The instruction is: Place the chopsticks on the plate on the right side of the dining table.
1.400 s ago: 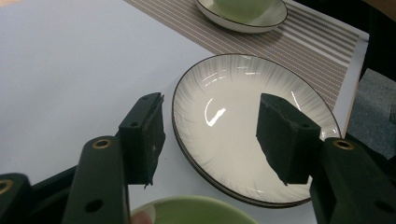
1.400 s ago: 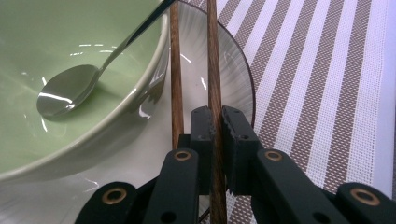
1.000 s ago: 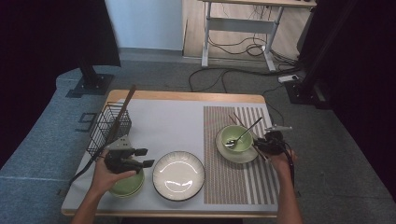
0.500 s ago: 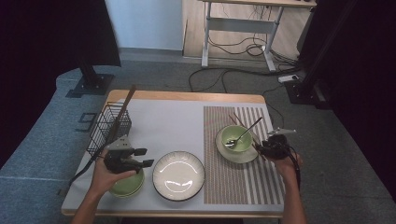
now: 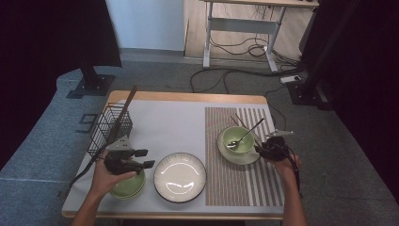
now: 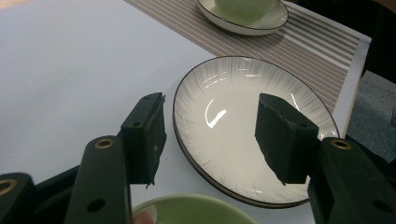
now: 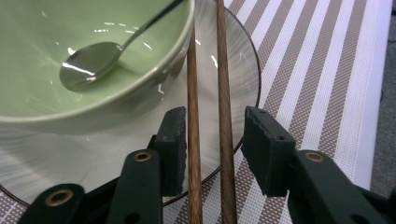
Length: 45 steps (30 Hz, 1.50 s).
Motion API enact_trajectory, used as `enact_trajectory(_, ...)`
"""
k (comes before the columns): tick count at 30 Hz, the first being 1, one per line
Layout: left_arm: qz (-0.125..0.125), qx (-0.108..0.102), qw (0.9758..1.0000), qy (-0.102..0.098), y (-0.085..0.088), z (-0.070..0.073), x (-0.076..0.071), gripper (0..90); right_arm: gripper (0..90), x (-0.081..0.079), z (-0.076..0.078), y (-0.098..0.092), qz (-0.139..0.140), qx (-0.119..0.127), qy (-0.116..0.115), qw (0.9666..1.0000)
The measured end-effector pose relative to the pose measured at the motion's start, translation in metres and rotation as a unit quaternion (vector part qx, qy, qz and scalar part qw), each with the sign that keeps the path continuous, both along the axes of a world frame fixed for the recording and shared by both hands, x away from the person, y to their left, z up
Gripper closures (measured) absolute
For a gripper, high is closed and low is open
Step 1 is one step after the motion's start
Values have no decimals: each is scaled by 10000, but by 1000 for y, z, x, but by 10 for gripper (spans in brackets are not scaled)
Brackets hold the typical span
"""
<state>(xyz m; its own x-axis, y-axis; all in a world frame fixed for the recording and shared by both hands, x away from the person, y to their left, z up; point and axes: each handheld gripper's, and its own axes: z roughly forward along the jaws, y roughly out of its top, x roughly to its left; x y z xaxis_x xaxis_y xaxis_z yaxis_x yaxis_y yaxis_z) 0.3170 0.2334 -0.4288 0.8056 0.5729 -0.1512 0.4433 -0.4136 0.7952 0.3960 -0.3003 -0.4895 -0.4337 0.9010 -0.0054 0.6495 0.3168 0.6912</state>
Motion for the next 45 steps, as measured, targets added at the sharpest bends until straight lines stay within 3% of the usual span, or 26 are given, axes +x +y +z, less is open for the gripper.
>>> enact_trajectory(7,-31,-16,10000,32,-1,-1,1,430,726,-2,0,-4,142,-91,-162,9997)
enact_trajectory(16,-52,4,10000,51,-1,-1,1,430,775,2,-2,1,373,-180,-203,9989)
enact_trajectory(30,-101,94,9998,109,-4,-5,1,429,774,14,-3,0,694,-230,-337,9968)
enact_trajectory(33,-103,92,9998,106,-4,-5,1,428,733,13,-2,0,671,-188,-332,9970)
enact_trajectory(45,-83,85,9999,108,-4,-4,1,429,773,11,-3,-1,716,-106,-301,9969)
